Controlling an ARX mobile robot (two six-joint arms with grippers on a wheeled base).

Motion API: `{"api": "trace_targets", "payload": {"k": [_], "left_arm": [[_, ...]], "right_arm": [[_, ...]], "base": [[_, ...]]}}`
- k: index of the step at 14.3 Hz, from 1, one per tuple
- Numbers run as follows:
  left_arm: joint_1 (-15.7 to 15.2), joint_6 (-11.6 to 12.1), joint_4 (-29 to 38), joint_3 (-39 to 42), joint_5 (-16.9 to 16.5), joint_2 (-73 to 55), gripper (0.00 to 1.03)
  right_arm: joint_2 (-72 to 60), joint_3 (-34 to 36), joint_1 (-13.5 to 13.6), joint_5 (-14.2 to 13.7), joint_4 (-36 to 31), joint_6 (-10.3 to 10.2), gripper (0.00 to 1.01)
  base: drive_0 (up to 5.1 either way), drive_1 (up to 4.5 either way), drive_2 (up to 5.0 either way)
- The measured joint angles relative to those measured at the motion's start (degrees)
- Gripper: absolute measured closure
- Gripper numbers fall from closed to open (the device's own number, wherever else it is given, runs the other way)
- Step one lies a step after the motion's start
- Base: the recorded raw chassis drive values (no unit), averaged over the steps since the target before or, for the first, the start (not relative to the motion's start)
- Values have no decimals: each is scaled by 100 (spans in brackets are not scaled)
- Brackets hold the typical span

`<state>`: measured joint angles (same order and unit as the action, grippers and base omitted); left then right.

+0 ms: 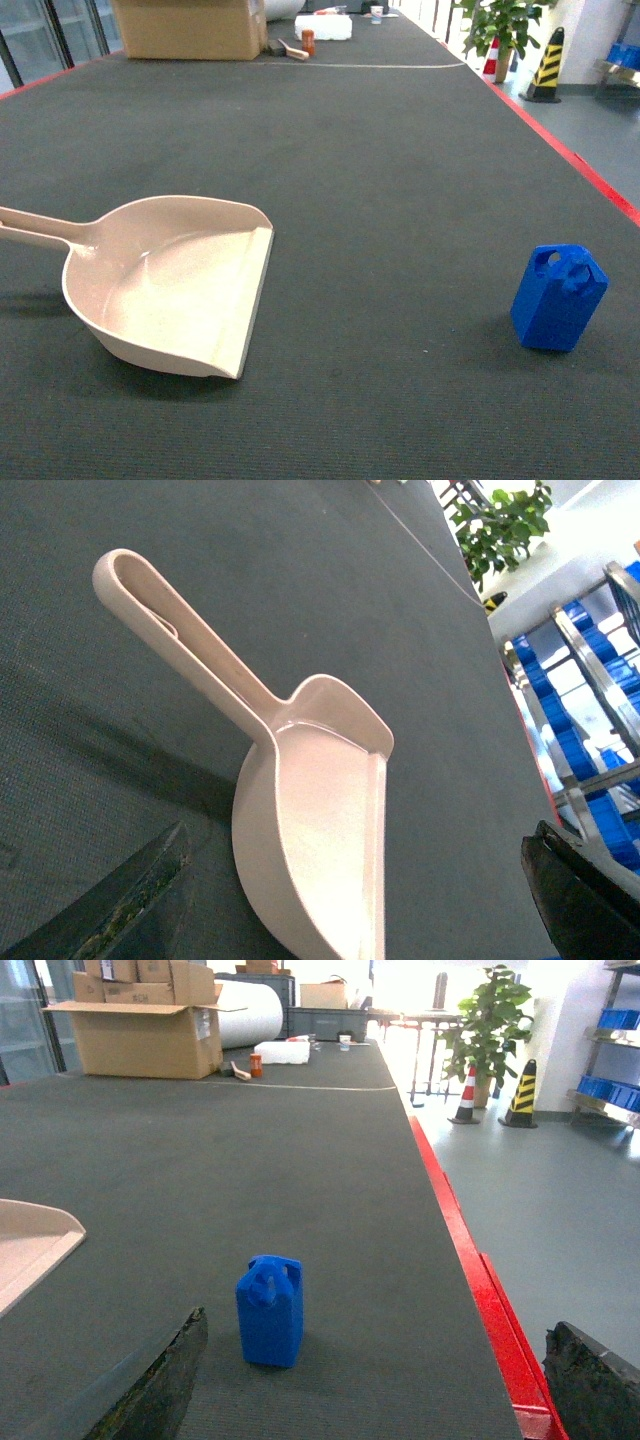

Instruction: Place part in tray to right shelf

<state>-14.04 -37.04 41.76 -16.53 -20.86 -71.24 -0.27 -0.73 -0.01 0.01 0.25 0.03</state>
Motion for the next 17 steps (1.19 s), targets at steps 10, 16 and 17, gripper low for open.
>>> {"api": "trace_targets", "payload": {"k": [10,16,17], "left_arm": [[48,-918,804,-1272,557,-2774,5],[201,-1357,1132,-2511,820,-4017,5],[229,-1392,1143,-2660,826,-4124,5]], "right_arm": [[0,0,0,0,0,0,3],[0,0,0,0,2,0,3],[0,0,0,0,0,0,3]], "base": [[0,0,0],[0,0,0],[0,0,0]]}}
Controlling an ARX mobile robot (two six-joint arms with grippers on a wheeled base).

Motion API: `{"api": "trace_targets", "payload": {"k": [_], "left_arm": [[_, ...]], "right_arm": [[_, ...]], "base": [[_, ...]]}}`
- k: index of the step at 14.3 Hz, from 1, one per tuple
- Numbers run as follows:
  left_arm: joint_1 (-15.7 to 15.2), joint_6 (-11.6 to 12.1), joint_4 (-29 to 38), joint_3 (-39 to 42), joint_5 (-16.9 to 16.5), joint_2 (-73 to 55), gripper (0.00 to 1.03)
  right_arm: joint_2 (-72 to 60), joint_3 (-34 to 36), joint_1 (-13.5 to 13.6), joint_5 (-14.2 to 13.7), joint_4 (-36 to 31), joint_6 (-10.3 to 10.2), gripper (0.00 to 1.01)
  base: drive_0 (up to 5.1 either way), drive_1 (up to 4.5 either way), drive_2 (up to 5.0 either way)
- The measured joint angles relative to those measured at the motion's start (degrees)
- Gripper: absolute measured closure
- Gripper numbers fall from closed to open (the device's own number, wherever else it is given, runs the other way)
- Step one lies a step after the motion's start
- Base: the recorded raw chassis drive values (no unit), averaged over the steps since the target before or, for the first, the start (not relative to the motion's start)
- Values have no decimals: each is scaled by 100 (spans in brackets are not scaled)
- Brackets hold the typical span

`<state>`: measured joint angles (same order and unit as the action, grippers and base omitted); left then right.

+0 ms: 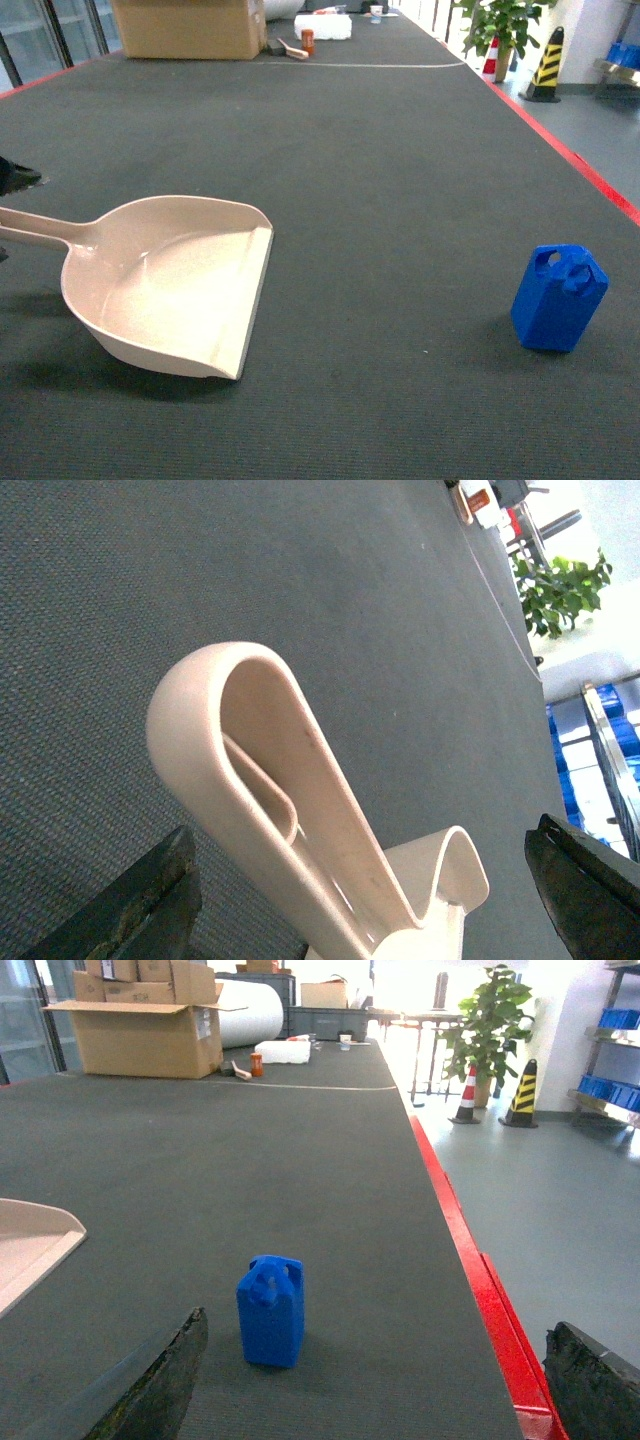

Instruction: Place part in tray to right shelf

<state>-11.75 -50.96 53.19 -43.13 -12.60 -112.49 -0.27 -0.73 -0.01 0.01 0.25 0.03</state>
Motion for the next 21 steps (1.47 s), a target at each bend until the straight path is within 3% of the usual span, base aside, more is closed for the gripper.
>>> {"api": "trace_targets", "payload": {"k": [7,8,13,14,15,18,19,21], "left_arm": [[111,-422,20,-592,59,-601,5],[111,-474,181,-619,26,-680,9],[28,-785,437,-874,-94,-1038,71],[28,-968,527,-883,-131,-1038,82],[48,-1172,651,-879,-203,-988,86],[155,-1305,1012,-511,-310,-656,88],[205,-1318,1191,-404,-439,-535,89],[428,-1606,1705,-280,-815,-321,91]], "right_arm": [[0,0,0,0,0,0,3],[0,0,0,0,0,0,3],[0,0,0,0,0,0,3],[0,0,0,0,0,0,3],[0,0,0,0,0,0,3],[0,0,0,0,0,0,3],[0,0,0,0,0,0,3],[0,0,0,0,-2,0,3]], "base": [[0,0,0],[0,0,0],[0,0,0],[0,0,0],[0,0,0],[0,0,0],[0,0,0],[0,0,0]]}}
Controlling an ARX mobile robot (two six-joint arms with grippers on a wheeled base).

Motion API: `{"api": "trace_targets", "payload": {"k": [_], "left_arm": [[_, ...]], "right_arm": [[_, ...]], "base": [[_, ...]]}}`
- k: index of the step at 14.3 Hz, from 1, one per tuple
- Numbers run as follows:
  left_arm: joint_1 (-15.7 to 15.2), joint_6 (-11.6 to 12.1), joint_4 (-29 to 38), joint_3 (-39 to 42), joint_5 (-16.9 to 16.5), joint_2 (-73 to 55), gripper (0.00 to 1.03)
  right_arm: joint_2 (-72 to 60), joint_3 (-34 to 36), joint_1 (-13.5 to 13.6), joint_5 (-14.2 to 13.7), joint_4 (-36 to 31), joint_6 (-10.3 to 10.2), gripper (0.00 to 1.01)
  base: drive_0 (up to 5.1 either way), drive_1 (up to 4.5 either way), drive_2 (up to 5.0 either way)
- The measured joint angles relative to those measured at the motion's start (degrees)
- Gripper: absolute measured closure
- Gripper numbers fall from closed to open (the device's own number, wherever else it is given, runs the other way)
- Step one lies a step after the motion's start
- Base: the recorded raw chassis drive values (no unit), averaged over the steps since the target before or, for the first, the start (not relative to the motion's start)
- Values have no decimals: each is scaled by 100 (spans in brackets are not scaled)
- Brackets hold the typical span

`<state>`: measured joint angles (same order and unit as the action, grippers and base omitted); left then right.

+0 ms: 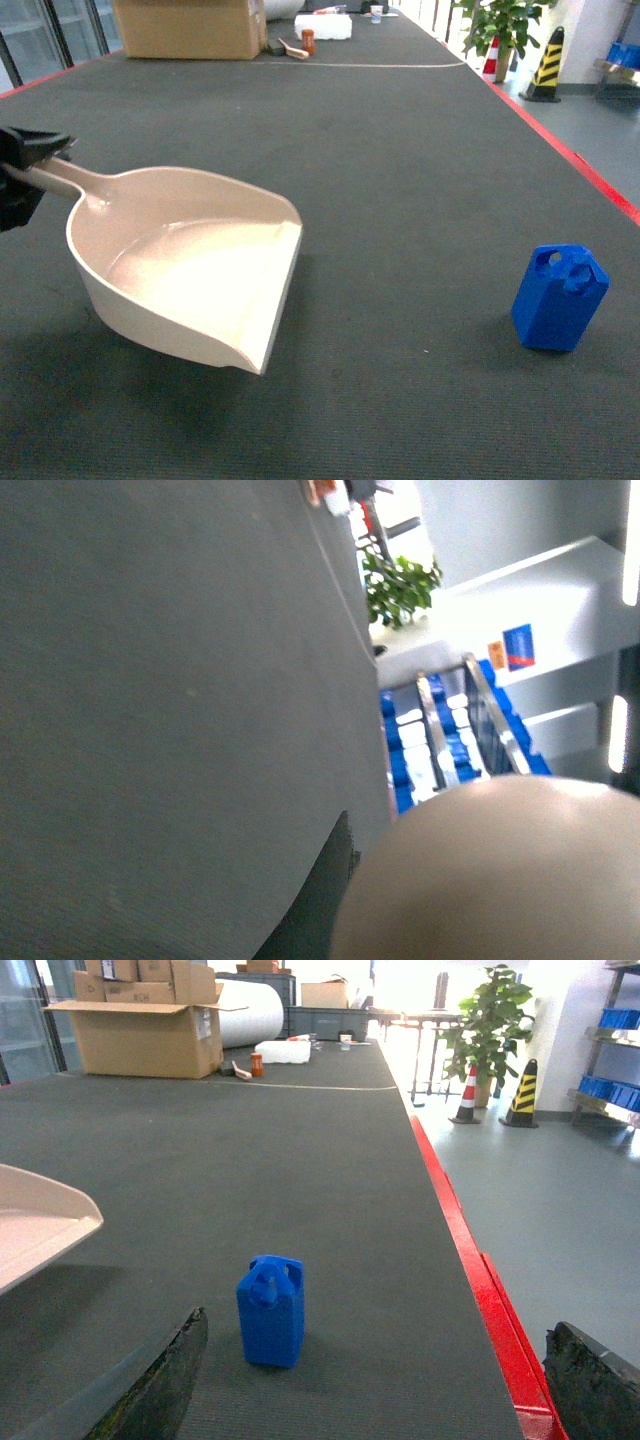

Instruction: Place part in tray to right shelf

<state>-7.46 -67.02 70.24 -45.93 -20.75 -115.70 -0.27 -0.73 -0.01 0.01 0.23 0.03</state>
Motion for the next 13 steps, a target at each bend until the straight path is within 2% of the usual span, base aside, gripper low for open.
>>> {"api": "trace_targets", "payload": {"k": [2,4,6,8,13], "left_arm": [[411,-378,334,4,-240,258,91],[892,-782,330,57,-251,413,91],[1364,-1019,313,214,-238,590,91],[1668,-1241,334,234,-256,658,91],[1663,-1403,315,343,-275,658,91]], "right_arm": [[0,0,0,0,2,0,3],[0,0,0,0,2,0,3],[0,0,0,0,2,0,3],[0,0,0,0,2,0,3],[0,0,0,0,2,0,3]], "base": [[0,0,0],[0,0,0],[0,0,0],[0,0,0],[0,0,0]]}}
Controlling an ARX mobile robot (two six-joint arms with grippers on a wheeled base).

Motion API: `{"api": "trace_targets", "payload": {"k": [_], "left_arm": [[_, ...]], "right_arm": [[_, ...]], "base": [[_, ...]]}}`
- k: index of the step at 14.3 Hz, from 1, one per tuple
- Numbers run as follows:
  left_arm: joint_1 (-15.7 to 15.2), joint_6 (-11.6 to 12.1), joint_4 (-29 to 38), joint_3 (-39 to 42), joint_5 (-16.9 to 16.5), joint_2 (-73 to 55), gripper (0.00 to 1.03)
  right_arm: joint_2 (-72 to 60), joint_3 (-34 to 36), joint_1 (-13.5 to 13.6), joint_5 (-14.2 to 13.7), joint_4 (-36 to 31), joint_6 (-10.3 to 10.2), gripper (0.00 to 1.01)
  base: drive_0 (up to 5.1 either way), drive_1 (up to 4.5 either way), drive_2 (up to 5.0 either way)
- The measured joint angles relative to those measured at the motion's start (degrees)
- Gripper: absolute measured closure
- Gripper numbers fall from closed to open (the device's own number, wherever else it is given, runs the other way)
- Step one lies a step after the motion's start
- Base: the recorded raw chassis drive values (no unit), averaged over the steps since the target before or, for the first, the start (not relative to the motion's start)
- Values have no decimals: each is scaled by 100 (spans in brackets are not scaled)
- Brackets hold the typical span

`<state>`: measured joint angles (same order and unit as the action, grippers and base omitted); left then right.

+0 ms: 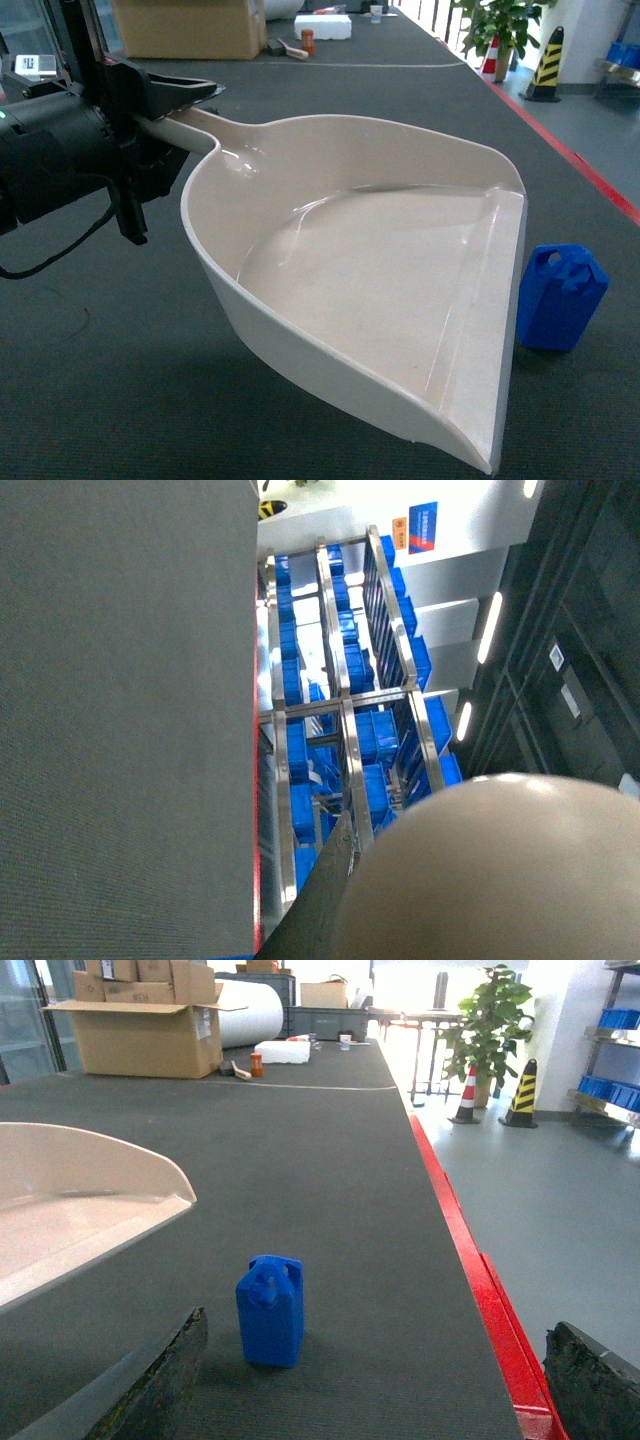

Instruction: Place part in tray to right shelf

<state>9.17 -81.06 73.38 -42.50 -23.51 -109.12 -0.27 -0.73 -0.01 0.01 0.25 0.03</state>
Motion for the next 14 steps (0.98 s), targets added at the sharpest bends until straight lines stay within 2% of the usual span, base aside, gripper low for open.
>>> {"api": "trace_targets", "payload": {"k": [1,2,3,4,6,7,8,10,14], "left_arm": [[2,0,2,0,-11,0,91],[0,0,0,0,-11,0,91],[2,-2,22,0,-11,2,91],[2,0,0,0,-13,0,91],[0,-2,11,0,-15,2,91],[0,-2,7,0,-9,0,91],[2,-4,2,0,-13,2,91],[0,-2,2,0,-11,2,91],[0,-2,2,0,-9,2,91]], "right_arm": [[-173,-175,109,-306,614,15,3],[-1064,-459,142,-625,903,85,3],[-2031,-614,-39,-485,367,160,3],[-2802,-761,-177,-173,-201,304,3],[-4878,-1484,-385,739,-1307,531,3],[-5718,-1834,-433,1139,-1604,610,3],[-6649,-2273,-442,1384,-1716,719,3],[-7799,-2929,-326,1707,-1626,866,3],[-9049,-4037,96,1722,-1427,997,3]], "base": [[0,0,0],[0,0,0],[0,0,0],[0,0,0],[0,0,0],[0,0,0],[0,0,0],[0,0,0],[0,0,0]]}}
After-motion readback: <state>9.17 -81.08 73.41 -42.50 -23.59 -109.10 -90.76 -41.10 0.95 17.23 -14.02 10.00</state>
